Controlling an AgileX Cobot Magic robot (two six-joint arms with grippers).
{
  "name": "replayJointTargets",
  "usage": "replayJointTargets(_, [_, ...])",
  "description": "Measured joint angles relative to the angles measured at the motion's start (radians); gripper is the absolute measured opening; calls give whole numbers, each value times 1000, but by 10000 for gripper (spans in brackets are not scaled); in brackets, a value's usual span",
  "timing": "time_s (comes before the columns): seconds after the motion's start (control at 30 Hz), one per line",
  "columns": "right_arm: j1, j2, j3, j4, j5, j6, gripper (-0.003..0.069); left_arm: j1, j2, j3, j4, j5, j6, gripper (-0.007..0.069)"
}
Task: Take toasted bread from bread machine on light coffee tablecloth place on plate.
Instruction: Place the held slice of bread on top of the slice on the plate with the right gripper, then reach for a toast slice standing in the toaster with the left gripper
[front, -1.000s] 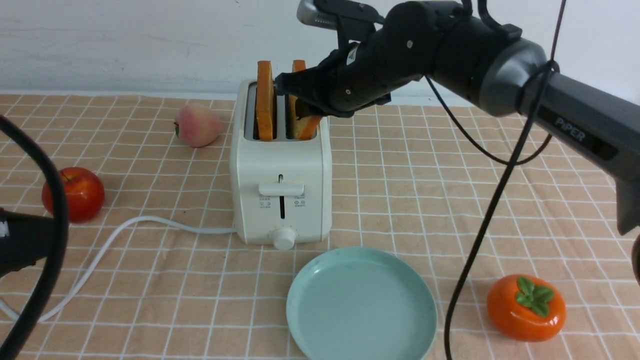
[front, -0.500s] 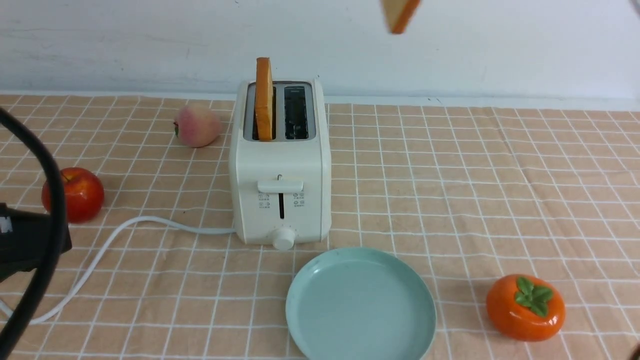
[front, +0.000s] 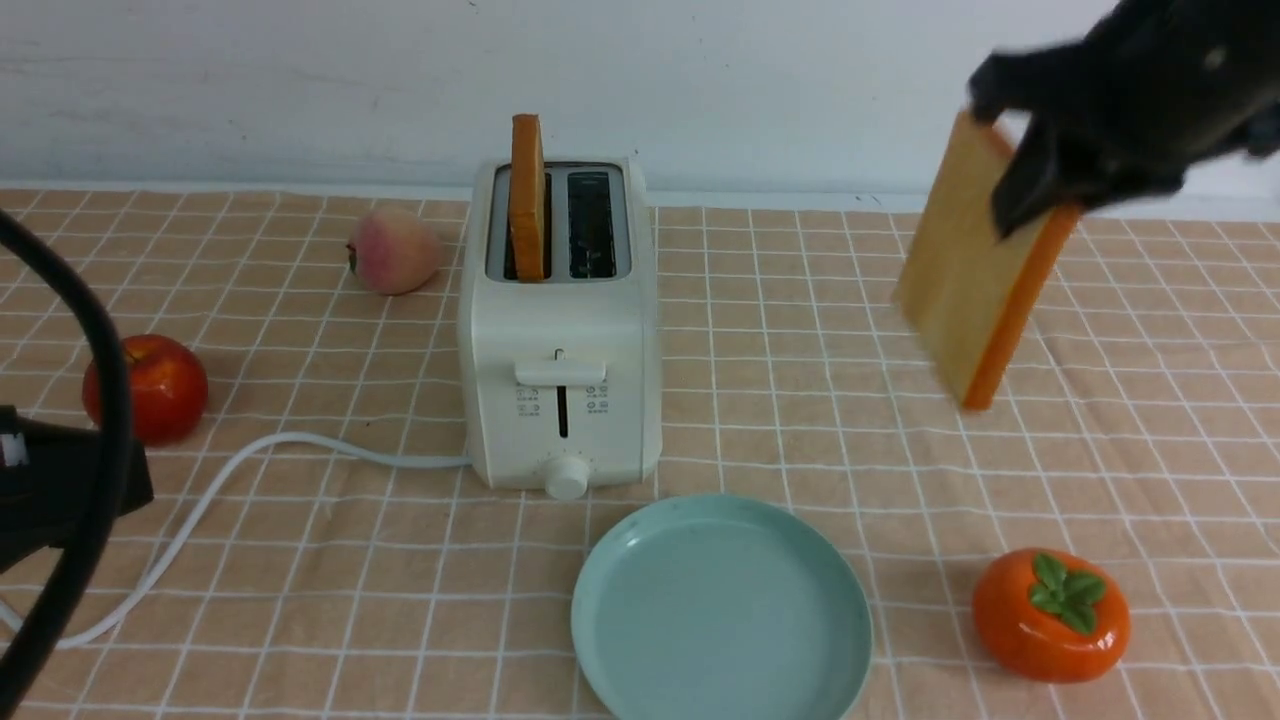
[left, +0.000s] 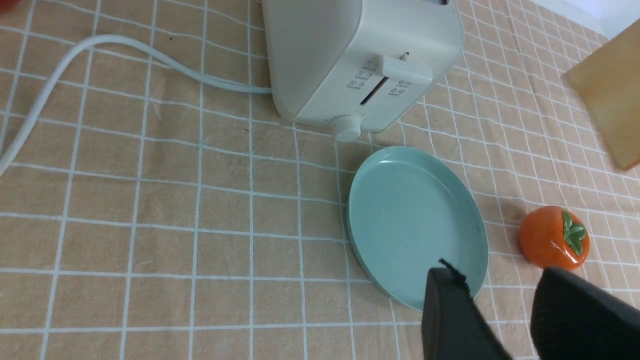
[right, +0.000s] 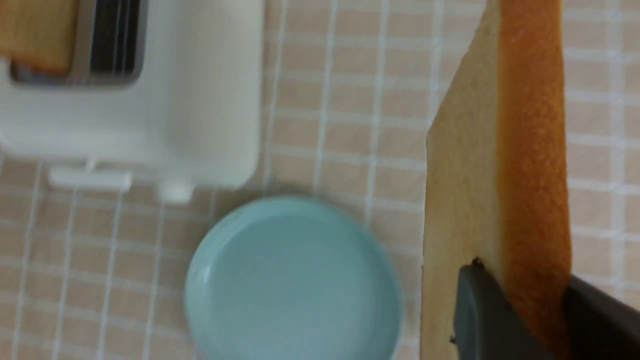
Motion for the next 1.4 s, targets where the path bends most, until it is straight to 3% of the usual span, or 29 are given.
replayJointTargets(0.1, [5, 2, 160, 236, -53, -133, 111, 0, 0, 0, -1, 3, 0, 238])
replayJointTargets(0.13, [7, 2, 184, 254, -58, -158, 111, 0, 0, 0, -1, 3, 0, 238])
replayJointTargets(0.17, [21, 2, 273, 396, -105, -266, 111, 0, 0, 0, -1, 3, 0, 238])
replayJointTargets(0.2, [23, 2, 283, 411, -110, -280, 111, 0, 0, 0, -1, 3, 0, 238])
replayJointTargets(0.27, [52, 2, 413, 584, -196, -467, 111, 0, 0, 0, -3, 3, 0, 238])
replayJointTargets(0.37, [80, 4, 511, 722, -302, -608, 111, 0, 0, 0, -5, 3, 0, 238])
replayJointTargets(0.47, [93, 10, 573, 776, -378, -687, 111, 0, 0, 0, -15, 3, 0, 238])
replayJointTargets(0.57, [97, 22, 598, 780, -403, -703, 128, 0, 0, 0, -28, 4, 0, 238])
replayJointTargets(0.67, [99, 25, 602, 767, -405, -703, 199, 0, 0, 0, -34, 4, 0, 238])
replayJointTargets(0.77, [99, 15, 602, 736, -406, -703, 331, 0, 0, 0, -34, 4, 0, 238])
replayJointTargets(0.8, [99, 15, 602, 736, -406, -703, 341, 0, 0, 0, -34, 4, 0, 238])
replayJointTargets(0.87, [99, -13, 602, 680, -417, -697, 477, 0, 0, 0, -34, 4, 0, 238])
replayJointTargets(0.9, [99, -17, 602, 675, -418, -696, 477, 0, 0, 0, -34, 4, 0, 238])
replayJointTargets(0.97, [95, -64, 589, 597, -412, -646, 580, 0, 0, 1, -34, 4, 2, 238])
replayJointTargets(1.03, [80, -110, 551, 495, -378, -576, 629, 0, 0, 2, -27, 3, 13, 238])
replayJointTargets(1.07, [78, -110, 551, 495, -373, -568, 633, 0, 0, 2, -27, 3, 15, 238])
replayJointTargets(1.13, [58, -186, 464, 348, -306, -464, 647, 0, 11, 3, -2, -23, 44, 239])
replayJointTargets(1.23, [52, -268, 376, 247, -242, -382, 632, 0, 47, 3, 24, -78, 42, 249])
replayJointTargets(1.4, [52, -446, 296, 224, -186, -340, 543, 0, 238, -71, 31, -120, 35, 309])
